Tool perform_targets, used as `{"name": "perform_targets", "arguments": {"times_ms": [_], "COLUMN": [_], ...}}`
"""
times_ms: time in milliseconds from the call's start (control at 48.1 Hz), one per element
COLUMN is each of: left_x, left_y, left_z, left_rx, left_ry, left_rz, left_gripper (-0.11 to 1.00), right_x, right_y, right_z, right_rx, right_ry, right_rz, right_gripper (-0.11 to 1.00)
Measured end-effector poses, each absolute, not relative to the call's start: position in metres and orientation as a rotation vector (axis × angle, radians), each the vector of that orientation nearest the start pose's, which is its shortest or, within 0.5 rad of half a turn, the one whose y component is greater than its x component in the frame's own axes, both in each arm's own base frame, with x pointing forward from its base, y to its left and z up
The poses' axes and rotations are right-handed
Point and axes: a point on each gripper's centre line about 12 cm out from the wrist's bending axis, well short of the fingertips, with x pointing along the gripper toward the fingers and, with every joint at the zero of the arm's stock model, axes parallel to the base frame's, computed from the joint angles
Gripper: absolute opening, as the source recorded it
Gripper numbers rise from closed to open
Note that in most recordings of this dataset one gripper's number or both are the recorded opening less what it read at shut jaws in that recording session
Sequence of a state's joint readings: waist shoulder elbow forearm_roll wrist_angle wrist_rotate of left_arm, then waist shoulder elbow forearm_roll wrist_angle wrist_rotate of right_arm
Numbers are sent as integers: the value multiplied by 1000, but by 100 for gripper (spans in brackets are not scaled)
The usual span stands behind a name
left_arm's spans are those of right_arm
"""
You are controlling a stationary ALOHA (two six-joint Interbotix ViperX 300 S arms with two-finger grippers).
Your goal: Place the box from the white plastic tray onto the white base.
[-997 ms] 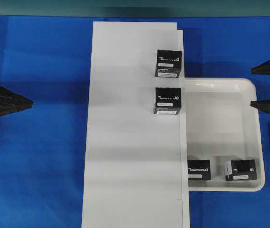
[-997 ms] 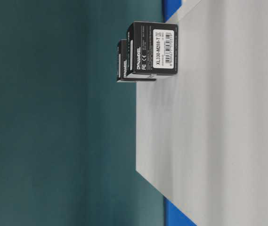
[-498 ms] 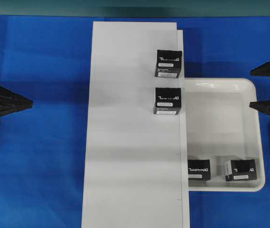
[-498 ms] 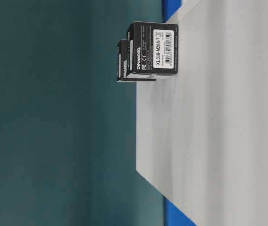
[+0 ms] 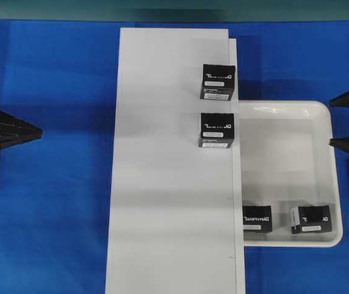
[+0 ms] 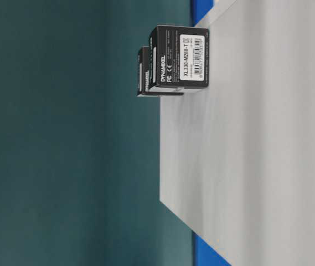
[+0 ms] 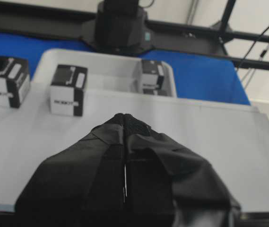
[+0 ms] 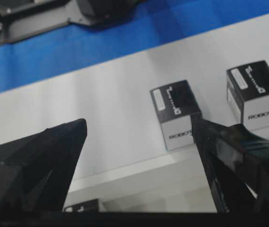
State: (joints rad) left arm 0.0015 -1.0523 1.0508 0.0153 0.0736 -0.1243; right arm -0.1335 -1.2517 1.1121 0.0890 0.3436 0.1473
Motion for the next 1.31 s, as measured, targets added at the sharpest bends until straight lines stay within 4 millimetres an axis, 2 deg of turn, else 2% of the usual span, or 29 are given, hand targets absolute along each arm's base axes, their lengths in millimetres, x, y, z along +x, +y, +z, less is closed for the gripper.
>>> {"name": "perform_targets", "arguments": {"times_ms": [270,685,997,1308], "left_x": [176,175,185,188], "left_y": [-2,-10,-10,-11], "left_z": [328,333,321,316], "left_rx": [-110,-110,-111,-110], "left_ry": [20,-35,-11,9], "left_rz": [-9,-57,-56,-57], "left_gripper": [-7,-7,-7,-7], "right_x": [128,128,125,126], "right_y": [-14,-14,-12,-13], "right_z": [295,292,278,266], "right_rx": [250,261,288,292], "right_ry": [111,84,166,164], "right_rz": [-118,-119,-119,-121], "right_gripper": [96,96,96,96]}}
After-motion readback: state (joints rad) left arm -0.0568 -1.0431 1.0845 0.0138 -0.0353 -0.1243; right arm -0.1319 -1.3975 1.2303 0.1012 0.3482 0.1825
